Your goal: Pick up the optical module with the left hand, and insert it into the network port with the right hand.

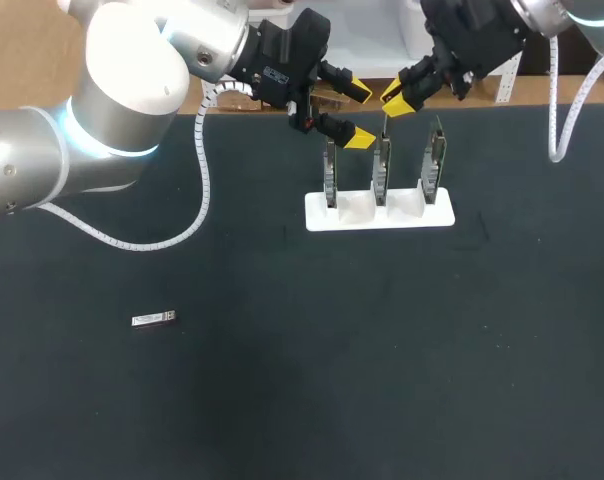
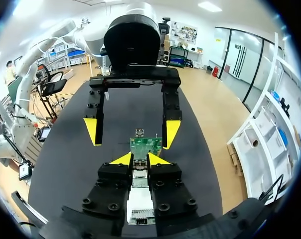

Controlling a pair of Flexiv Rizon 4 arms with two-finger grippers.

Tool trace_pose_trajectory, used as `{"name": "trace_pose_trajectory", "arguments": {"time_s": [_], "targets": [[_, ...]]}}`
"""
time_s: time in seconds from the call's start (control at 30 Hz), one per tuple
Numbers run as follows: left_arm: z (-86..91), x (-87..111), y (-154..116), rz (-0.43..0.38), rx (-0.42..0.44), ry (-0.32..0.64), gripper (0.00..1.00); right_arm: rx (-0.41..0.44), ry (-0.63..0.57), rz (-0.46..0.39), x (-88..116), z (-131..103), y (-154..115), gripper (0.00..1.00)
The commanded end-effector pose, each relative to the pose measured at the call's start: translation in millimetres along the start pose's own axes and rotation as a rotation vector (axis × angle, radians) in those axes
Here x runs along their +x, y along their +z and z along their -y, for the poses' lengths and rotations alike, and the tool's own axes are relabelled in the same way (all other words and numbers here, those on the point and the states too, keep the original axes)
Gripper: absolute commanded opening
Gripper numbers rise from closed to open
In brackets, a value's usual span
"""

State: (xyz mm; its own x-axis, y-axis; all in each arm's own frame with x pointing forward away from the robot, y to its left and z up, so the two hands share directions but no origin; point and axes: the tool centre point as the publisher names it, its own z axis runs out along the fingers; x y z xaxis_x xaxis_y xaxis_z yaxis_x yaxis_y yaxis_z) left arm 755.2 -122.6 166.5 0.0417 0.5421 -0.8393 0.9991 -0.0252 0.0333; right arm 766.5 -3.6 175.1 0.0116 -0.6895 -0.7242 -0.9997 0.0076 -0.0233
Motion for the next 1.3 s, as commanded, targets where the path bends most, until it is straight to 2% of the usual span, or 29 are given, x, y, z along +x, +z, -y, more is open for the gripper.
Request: {"name": "trace_pose_trajectory", "arguments": {"time_s": [0.03,0.6,1.3], "targets": [[-1.8,-0.4,0.4,-0.002,0.003,0.0,1.0,-0.003,-0.001,0.001,-0.1,0.8,0.3,0.0],[-1.8,-0.4,0.4,-0.002,0.003,0.0,1.0,-0.007,0.008,-0.009,1.1,2.9,7.0,0.0],[-1.8,-0.4,0.4,-0.002,0.003,0.0,1.0,-0.01,0.044,-0.031,12.1,1.2,15.0,0.0]]}}
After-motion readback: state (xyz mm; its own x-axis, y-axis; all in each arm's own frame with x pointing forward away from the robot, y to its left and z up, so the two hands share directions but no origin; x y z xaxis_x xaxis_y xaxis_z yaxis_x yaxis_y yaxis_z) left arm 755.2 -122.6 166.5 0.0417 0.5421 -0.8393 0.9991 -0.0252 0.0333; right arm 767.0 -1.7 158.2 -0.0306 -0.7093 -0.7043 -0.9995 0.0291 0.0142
